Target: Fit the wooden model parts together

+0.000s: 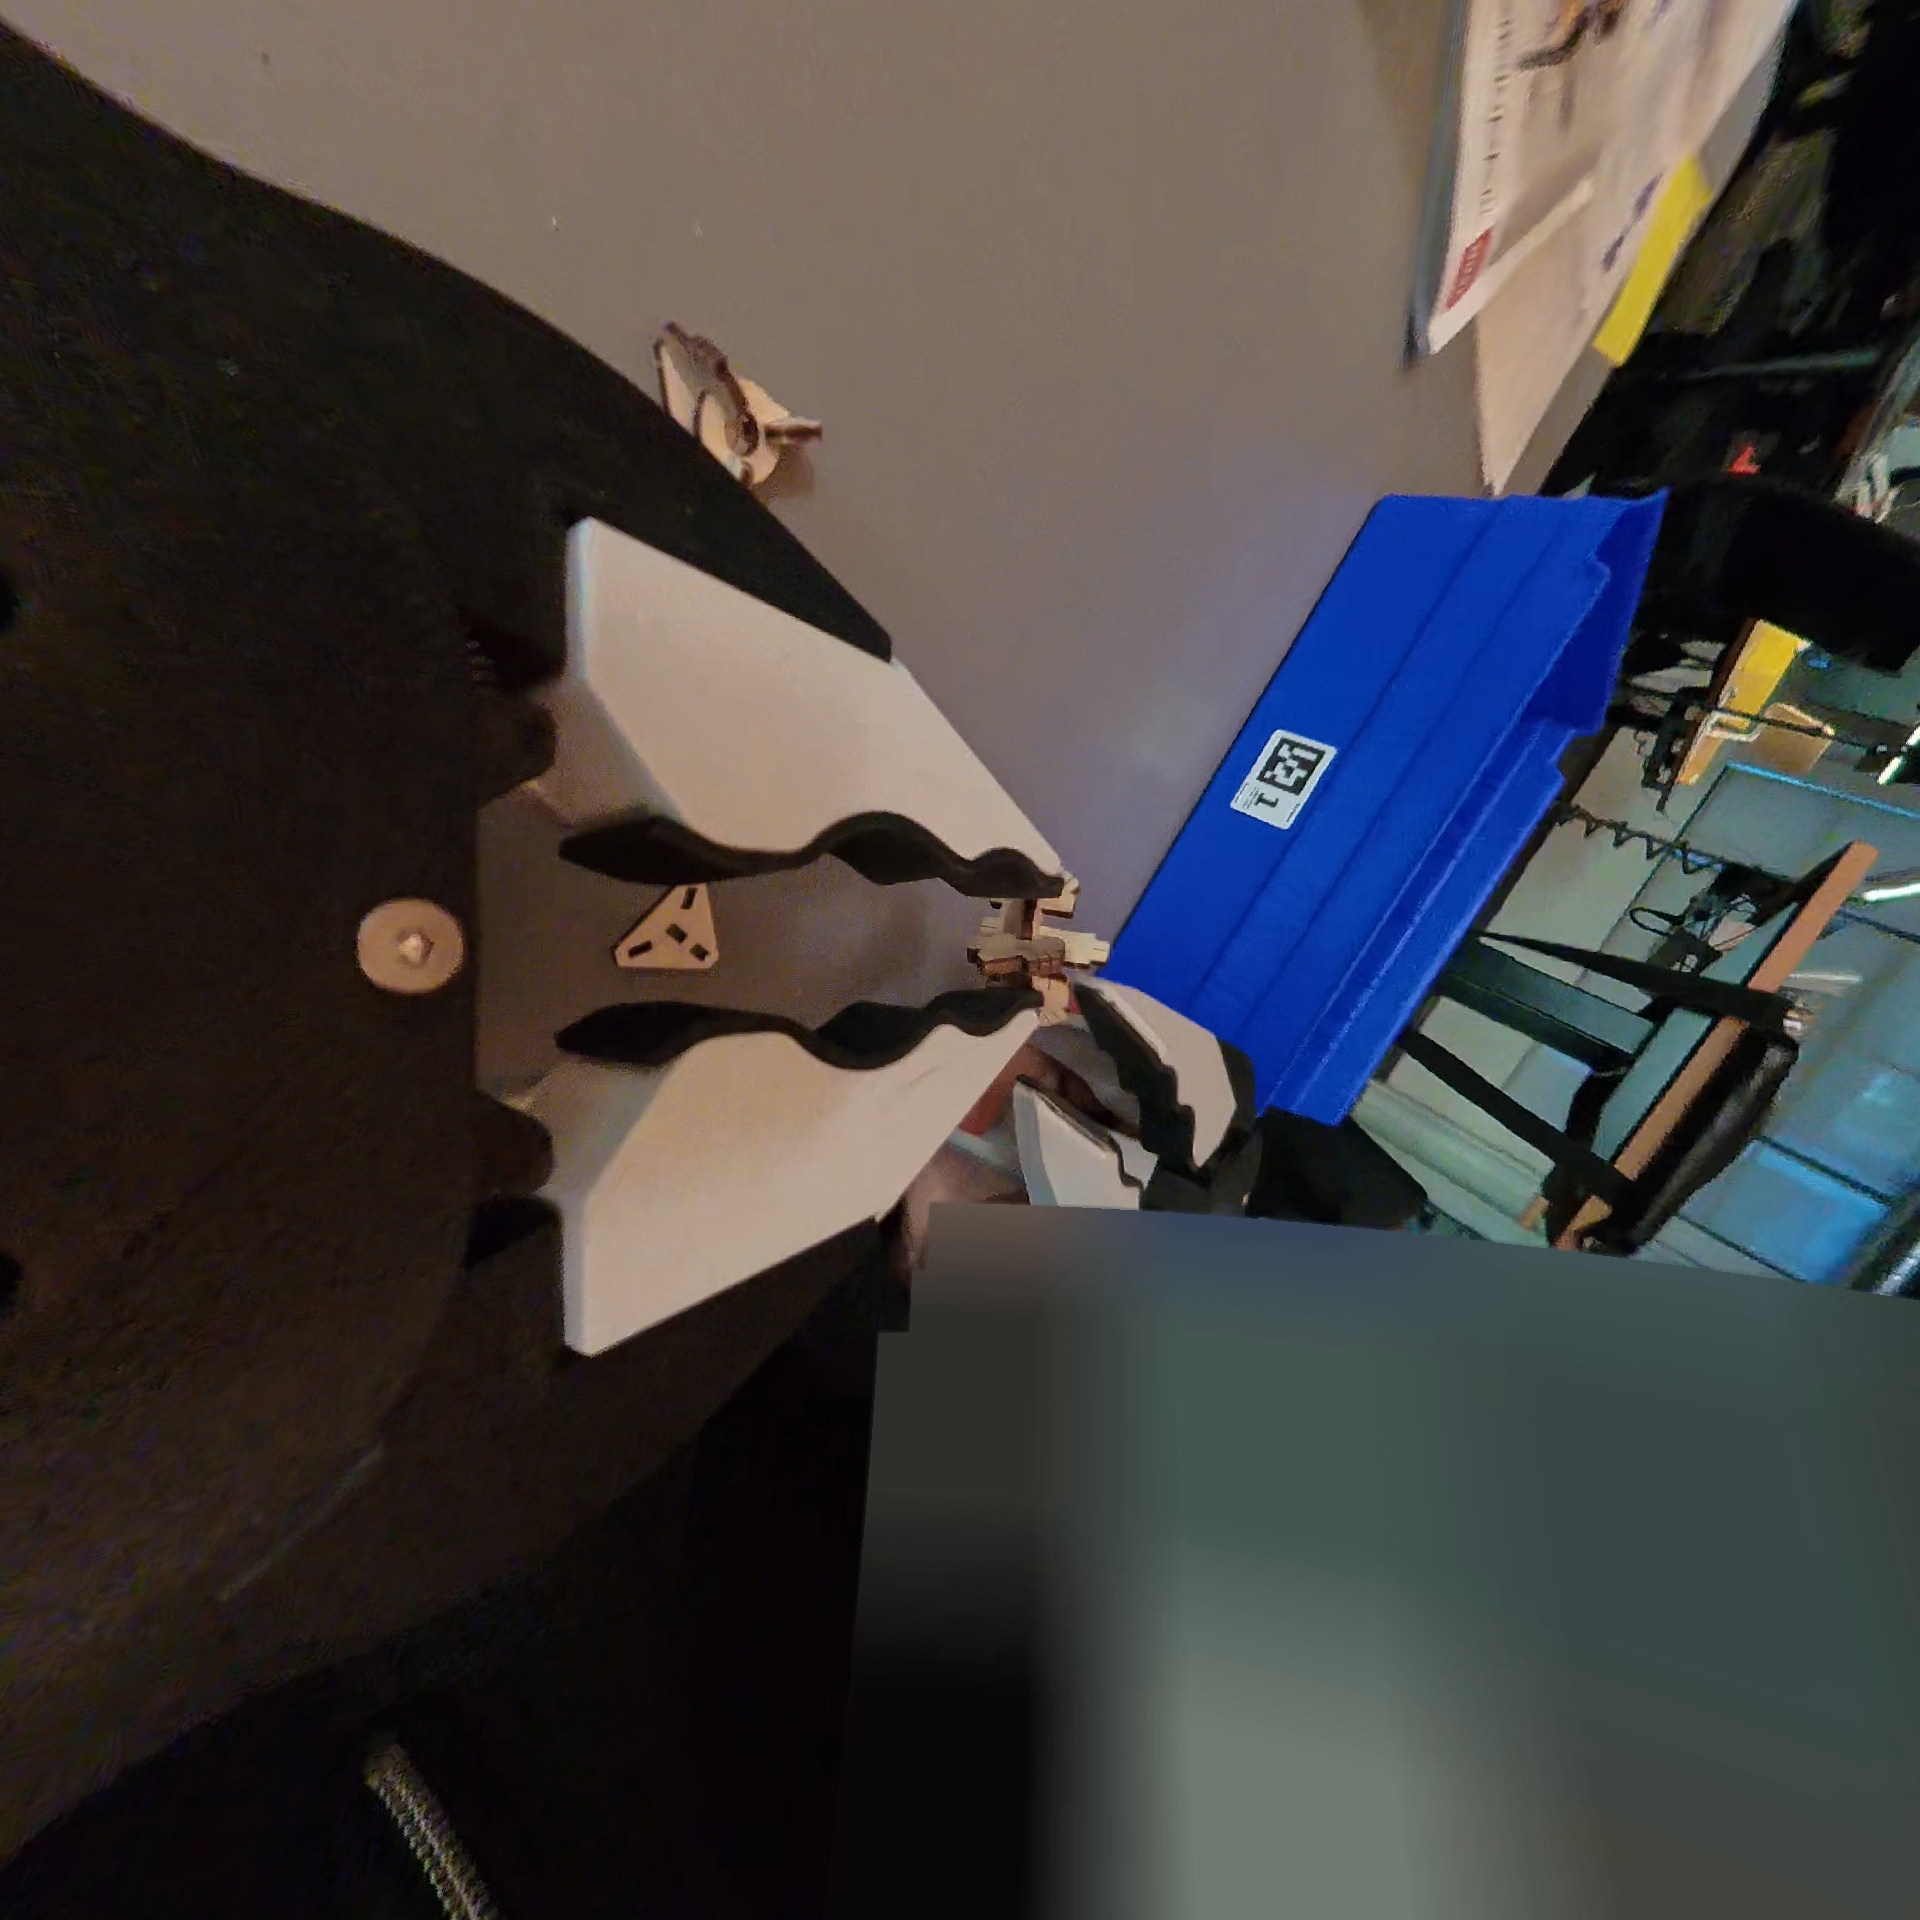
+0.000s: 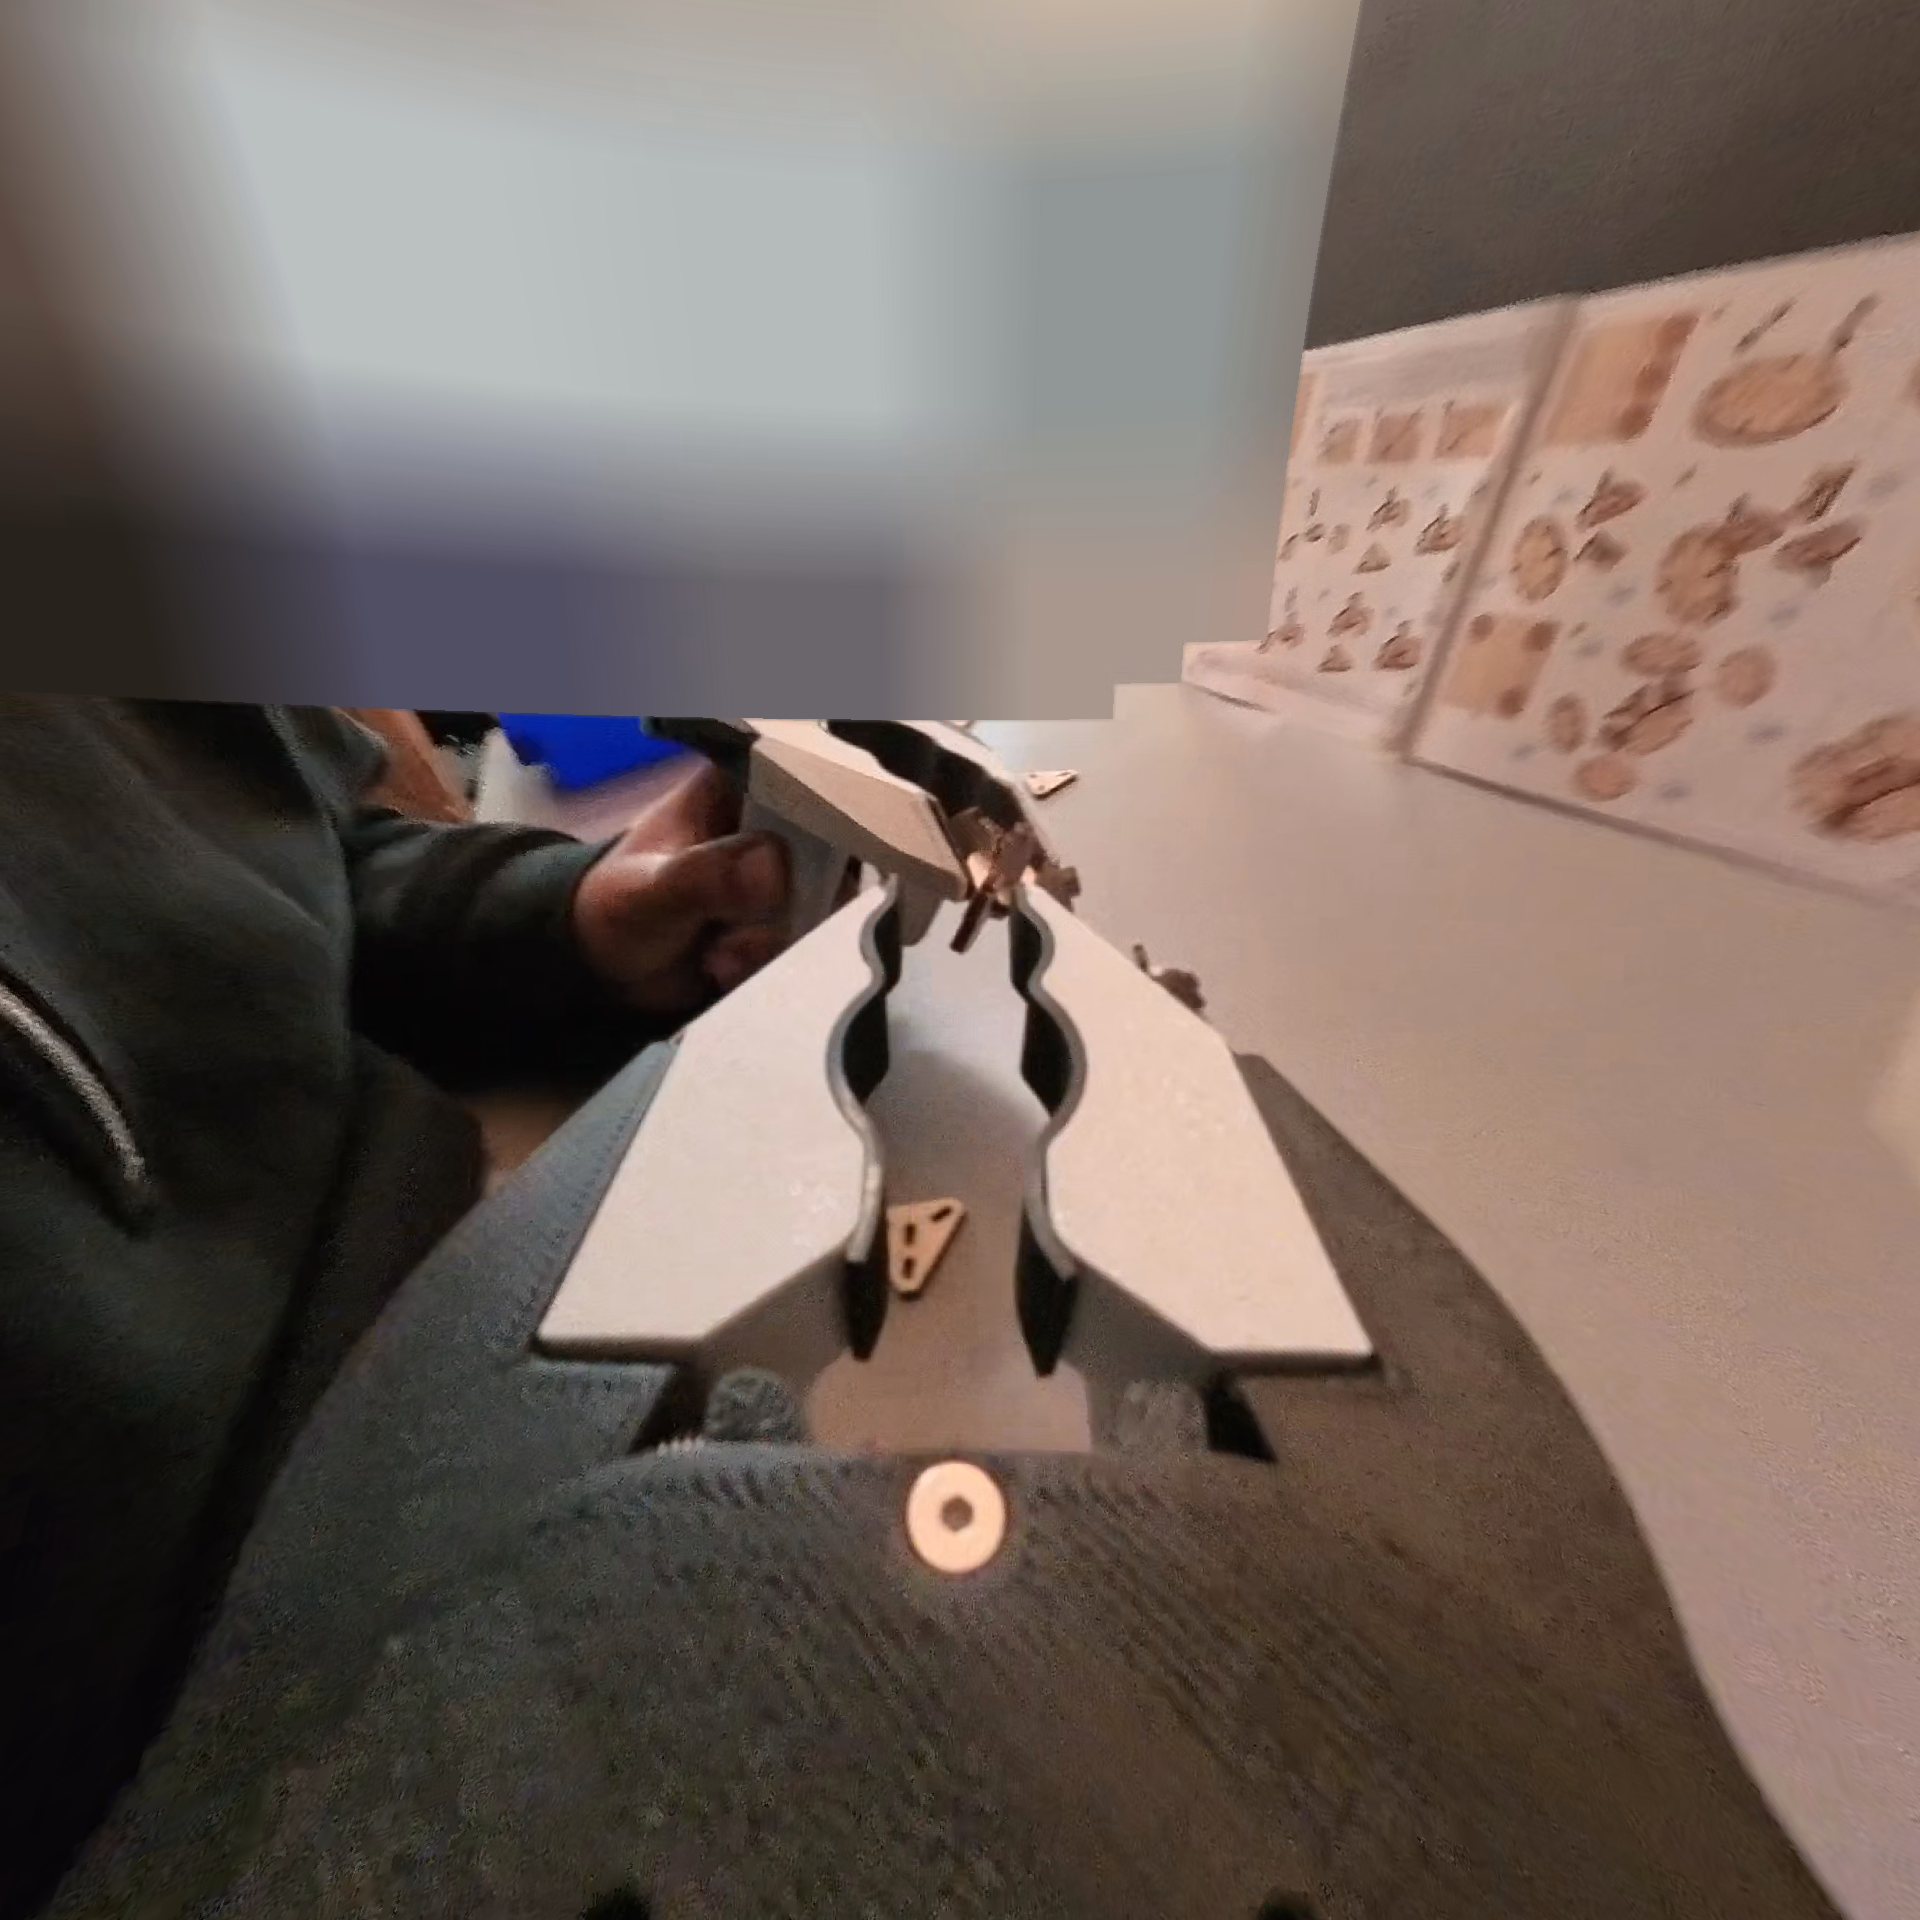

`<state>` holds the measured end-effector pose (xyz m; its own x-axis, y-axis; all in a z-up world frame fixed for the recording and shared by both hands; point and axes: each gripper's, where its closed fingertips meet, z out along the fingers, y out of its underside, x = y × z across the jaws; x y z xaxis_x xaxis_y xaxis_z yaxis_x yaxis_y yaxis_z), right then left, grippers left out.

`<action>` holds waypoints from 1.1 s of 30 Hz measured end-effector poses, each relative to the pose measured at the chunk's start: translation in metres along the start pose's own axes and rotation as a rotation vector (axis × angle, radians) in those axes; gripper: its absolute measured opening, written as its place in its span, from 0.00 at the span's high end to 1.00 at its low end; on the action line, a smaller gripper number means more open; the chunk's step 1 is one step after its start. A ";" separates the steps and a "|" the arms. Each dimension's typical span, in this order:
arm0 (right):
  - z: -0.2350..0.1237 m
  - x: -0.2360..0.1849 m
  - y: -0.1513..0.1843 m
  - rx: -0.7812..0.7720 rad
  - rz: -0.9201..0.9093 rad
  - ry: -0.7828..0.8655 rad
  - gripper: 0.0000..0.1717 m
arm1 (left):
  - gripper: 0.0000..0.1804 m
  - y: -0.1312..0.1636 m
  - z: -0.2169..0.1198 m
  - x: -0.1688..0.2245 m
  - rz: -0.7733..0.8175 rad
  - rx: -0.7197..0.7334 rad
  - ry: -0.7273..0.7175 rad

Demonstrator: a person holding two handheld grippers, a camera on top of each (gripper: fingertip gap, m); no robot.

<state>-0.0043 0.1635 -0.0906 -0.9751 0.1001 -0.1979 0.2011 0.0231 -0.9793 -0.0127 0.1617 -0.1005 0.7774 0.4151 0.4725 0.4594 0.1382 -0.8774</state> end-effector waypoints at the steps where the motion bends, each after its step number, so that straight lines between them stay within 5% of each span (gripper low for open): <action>1: 0.001 -0.001 0.002 -0.002 0.038 -0.018 0.90 | 0.91 -0.001 0.000 0.002 0.036 0.002 -0.012; 6: 0.003 -0.001 0.004 -0.024 -0.014 0.014 0.98 | 0.91 -0.006 -0.002 0.004 0.075 0.029 -0.027; 22: 0.000 0.002 0.002 -0.005 0.040 0.000 1.00 | 0.92 -0.007 -0.001 0.005 0.183 0.028 -0.084; 33: -0.002 0.006 0.001 0.004 0.046 0.011 1.00 | 0.92 -0.002 0.000 0.004 0.074 0.014 -0.016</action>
<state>-0.0097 0.1656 -0.0924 -0.9637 0.1117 -0.2426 0.2456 0.0139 -0.9693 -0.0108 0.1632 -0.0973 0.8017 0.4393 0.4053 0.3950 0.1196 -0.9109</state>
